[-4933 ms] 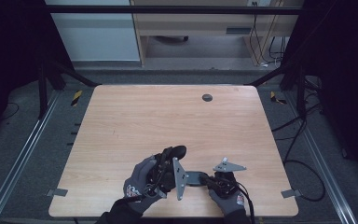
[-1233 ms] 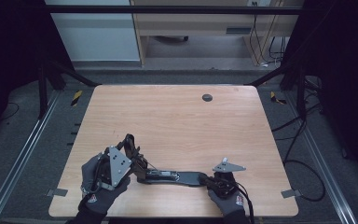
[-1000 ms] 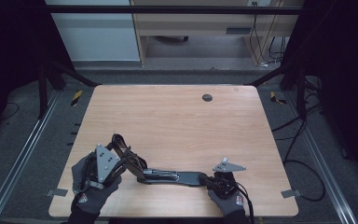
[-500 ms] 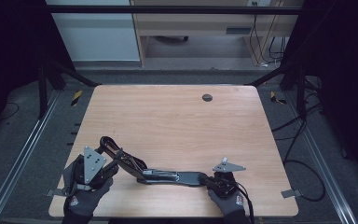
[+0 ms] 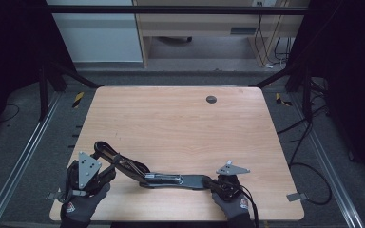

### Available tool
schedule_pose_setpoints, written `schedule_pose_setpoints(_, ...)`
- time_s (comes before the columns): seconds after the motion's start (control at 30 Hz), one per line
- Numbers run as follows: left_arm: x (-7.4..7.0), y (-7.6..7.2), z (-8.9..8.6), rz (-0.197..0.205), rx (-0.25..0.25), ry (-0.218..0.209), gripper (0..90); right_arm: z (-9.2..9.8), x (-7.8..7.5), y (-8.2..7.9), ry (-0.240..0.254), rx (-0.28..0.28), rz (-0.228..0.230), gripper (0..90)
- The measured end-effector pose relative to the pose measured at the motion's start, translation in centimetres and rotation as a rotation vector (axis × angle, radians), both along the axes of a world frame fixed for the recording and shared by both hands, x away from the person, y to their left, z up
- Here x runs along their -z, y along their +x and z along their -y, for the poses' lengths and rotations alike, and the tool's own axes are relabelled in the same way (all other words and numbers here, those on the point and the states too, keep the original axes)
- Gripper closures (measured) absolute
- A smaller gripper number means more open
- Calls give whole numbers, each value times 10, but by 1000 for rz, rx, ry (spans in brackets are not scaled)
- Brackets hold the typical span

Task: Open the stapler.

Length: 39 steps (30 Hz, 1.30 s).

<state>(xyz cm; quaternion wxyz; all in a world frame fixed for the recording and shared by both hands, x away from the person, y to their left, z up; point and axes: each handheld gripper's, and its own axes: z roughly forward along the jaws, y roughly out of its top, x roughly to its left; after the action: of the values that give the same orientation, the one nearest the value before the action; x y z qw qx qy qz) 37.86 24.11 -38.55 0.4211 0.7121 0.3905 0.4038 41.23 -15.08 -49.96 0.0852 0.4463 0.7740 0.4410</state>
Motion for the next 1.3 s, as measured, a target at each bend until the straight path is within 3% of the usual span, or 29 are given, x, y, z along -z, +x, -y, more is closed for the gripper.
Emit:
schedule_pose_setpoints(0.63,6,2,-14,-32,-20,-27,437,0,0,2,5,1,-2,900)
schedule_pose_setpoints(1.3,5,-2,-18,-30,-8,10,392,1,0,2,8,-6,0,900)
